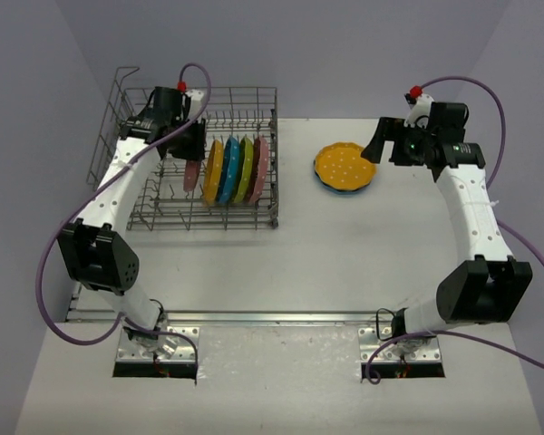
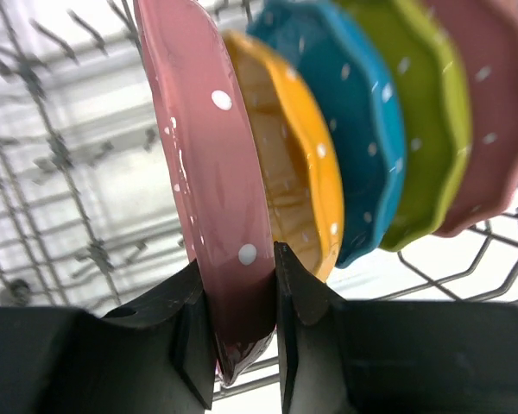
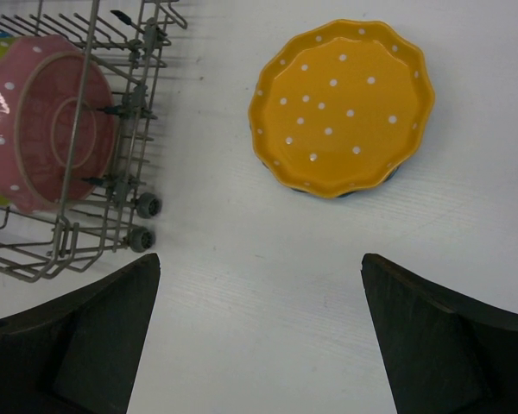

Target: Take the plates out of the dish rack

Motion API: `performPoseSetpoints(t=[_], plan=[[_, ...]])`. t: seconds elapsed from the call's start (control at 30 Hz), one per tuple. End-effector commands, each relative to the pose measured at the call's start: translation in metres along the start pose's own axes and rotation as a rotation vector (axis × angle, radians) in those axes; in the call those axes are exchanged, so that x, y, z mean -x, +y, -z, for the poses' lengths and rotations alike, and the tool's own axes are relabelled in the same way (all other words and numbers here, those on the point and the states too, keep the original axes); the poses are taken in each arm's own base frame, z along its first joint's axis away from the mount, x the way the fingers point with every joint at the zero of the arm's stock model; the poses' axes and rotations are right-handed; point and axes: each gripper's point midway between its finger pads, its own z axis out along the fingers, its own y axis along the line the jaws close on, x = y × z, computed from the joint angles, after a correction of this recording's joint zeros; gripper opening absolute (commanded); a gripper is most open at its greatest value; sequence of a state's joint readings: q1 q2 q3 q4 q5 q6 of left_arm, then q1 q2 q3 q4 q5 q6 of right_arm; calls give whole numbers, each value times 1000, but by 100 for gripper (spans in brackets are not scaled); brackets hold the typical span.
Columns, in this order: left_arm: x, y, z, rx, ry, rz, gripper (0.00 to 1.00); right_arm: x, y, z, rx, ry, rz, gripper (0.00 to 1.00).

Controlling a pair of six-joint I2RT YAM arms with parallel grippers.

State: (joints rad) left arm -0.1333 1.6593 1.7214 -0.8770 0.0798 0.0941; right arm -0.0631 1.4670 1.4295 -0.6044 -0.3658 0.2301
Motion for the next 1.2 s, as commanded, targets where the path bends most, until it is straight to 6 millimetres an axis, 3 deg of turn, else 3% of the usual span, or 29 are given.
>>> performPoseSetpoints(t=[0.0,0.17,0.23,0.3,0.33,0.63,0.77,0.83,0.97,1.17], plan=[[96,16,98,112,-375,-165,0,31,30,20,107,-87,-3,99],[106,7,126,180,-445,-352,0,37,47,25,187,-90,-37,99],[101,-16,128,198,-471,-520,0,36,53,25,226,-78,-55,99],[103,-29,149,259,-552,-629,0,36,62,26,278,-63,-85,99],[91,-43,138,246,-530,-729,0,35,66,26,300,-54,-97,99],[41,-124,178,322,-716,-1462,0,24,104,19,588,68,-242,99],[15,-147,188,328,-842,-1678,0,19,119,12,659,131,-302,99],[-8,-167,180,304,-895,-1811,0,13,133,6,697,170,-301,99],[-20,-187,176,298,-953,-1866,0,-9,163,-4,750,251,-270,99],[-16,-211,176,250,-975,-1826,0,-46,202,-13,825,371,-218,98]])
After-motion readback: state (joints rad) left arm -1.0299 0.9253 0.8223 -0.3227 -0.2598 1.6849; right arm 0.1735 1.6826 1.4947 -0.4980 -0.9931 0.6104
